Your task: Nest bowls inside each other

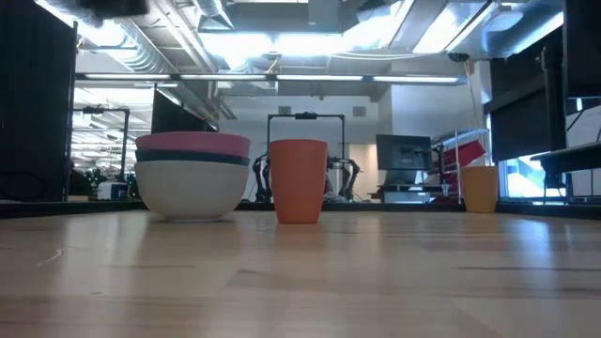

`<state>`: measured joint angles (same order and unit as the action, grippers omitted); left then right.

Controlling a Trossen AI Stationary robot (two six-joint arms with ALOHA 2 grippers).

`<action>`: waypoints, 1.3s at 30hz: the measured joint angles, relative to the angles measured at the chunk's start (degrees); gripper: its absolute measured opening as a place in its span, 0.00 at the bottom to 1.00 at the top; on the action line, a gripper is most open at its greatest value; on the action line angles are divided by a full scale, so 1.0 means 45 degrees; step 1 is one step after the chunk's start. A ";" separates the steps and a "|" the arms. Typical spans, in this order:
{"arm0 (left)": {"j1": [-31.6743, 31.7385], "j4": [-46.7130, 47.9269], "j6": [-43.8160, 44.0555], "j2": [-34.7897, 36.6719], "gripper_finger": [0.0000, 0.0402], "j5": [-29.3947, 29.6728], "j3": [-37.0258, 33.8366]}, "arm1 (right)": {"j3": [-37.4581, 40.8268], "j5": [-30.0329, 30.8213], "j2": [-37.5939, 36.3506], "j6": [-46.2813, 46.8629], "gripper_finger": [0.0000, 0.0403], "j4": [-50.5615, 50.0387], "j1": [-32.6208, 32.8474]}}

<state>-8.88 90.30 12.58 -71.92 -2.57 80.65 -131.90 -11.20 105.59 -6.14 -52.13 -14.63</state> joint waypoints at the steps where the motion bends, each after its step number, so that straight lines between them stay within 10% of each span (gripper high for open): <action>1: -0.0556 -0.0182 0.0460 0.0040 0.30 -0.0261 -0.0641 | -0.0007 0.0146 -0.0507 -0.0033 0.40 -0.0138 0.0014; 23: -0.9115 -0.6929 0.6143 -0.1106 0.30 -0.3392 -0.4896 | 0.0004 0.1731 -0.4468 -0.0002 0.40 -0.1360 -0.0005; 39: -0.9543 -0.7653 0.5451 -0.4243 0.30 -0.2967 -0.4927 | 0.0141 0.1745 -0.4476 -0.0129 0.40 -0.1109 -0.0005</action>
<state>-51.82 55.86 37.11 -91.01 -15.93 58.48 -131.26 -3.35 85.45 -6.73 -57.12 -14.66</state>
